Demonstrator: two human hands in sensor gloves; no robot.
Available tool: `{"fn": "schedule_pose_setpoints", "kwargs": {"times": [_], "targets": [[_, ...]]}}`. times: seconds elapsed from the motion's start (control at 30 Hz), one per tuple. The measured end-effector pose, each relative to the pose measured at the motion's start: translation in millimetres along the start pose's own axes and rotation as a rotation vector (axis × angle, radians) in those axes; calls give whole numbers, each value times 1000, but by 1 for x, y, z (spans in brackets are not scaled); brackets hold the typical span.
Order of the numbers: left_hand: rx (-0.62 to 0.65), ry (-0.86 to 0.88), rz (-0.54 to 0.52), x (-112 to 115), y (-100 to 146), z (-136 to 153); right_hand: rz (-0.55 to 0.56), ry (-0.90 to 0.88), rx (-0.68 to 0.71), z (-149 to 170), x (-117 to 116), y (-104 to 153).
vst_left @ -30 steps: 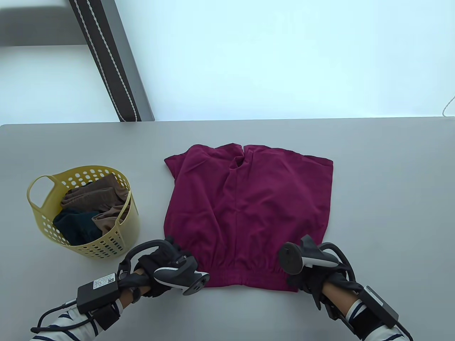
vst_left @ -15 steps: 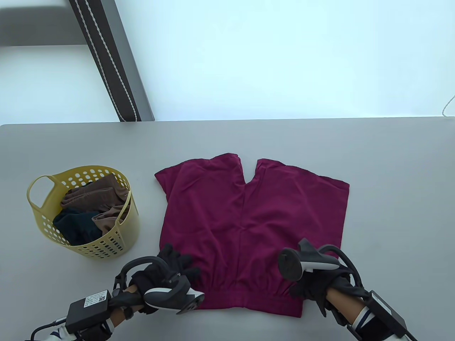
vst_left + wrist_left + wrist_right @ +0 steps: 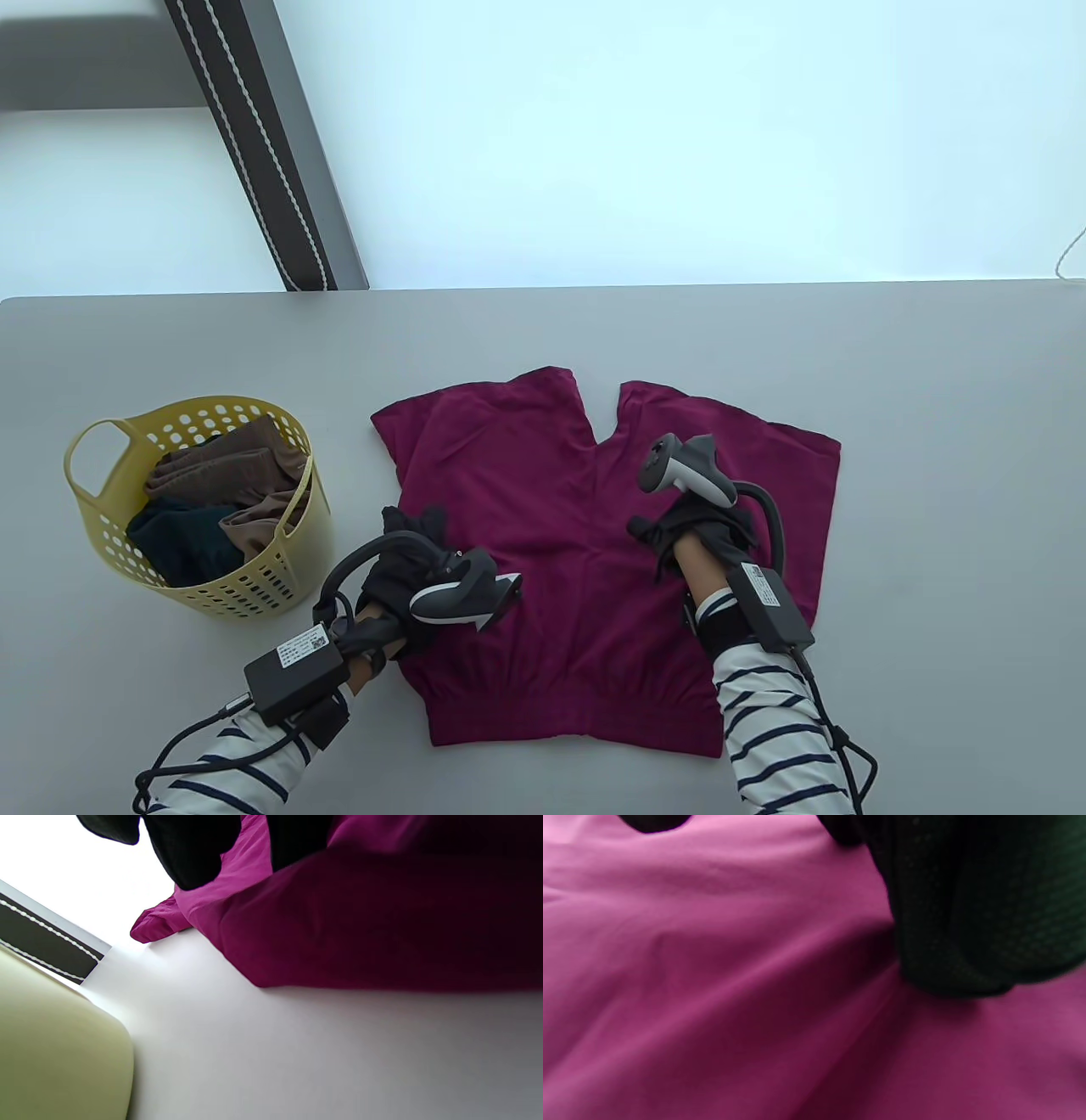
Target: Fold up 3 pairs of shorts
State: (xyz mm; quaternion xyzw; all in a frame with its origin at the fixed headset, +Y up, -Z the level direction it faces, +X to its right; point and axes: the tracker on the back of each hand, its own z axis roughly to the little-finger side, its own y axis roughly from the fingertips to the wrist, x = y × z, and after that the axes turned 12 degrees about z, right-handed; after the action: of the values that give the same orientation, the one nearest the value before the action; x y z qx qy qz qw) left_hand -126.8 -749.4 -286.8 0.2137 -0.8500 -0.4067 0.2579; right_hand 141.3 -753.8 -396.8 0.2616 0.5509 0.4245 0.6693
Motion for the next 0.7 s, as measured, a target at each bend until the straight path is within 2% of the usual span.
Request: {"fn": "schedule_pose_setpoints", "kwargs": {"times": [0.1,0.17,0.33,0.4,0.43,0.47,0.53,0.6,0.63,0.7], "targets": [[145,-19,-41,-4,24,-17,113,-31,-101,6,5,-13],[270,-29,-69,-7,39,-31,153,-81,-105,5,4,-16],[486,-119,-114,-15,61,-56,83,-207,82,-8,-13,-21],[533,-77,-166,-21,64,-54,92,-197,140,-13,-18,-19],[503,-43,-208,-23,63,-50,99,-188,155,-14,-19,-18],[420,1,-259,-26,59,-43,118,-182,186,-15,-18,-16],[208,9,-310,-28,49,-30,203,-202,233,-13,-12,-9],[-69,-64,-343,-27,32,-16,346,-255,264,-5,3,6],[-110,-93,-318,-26,26,-13,387,-268,263,0,9,11],[-183,-140,-193,-21,8,-9,460,-263,233,10,25,25]]}}
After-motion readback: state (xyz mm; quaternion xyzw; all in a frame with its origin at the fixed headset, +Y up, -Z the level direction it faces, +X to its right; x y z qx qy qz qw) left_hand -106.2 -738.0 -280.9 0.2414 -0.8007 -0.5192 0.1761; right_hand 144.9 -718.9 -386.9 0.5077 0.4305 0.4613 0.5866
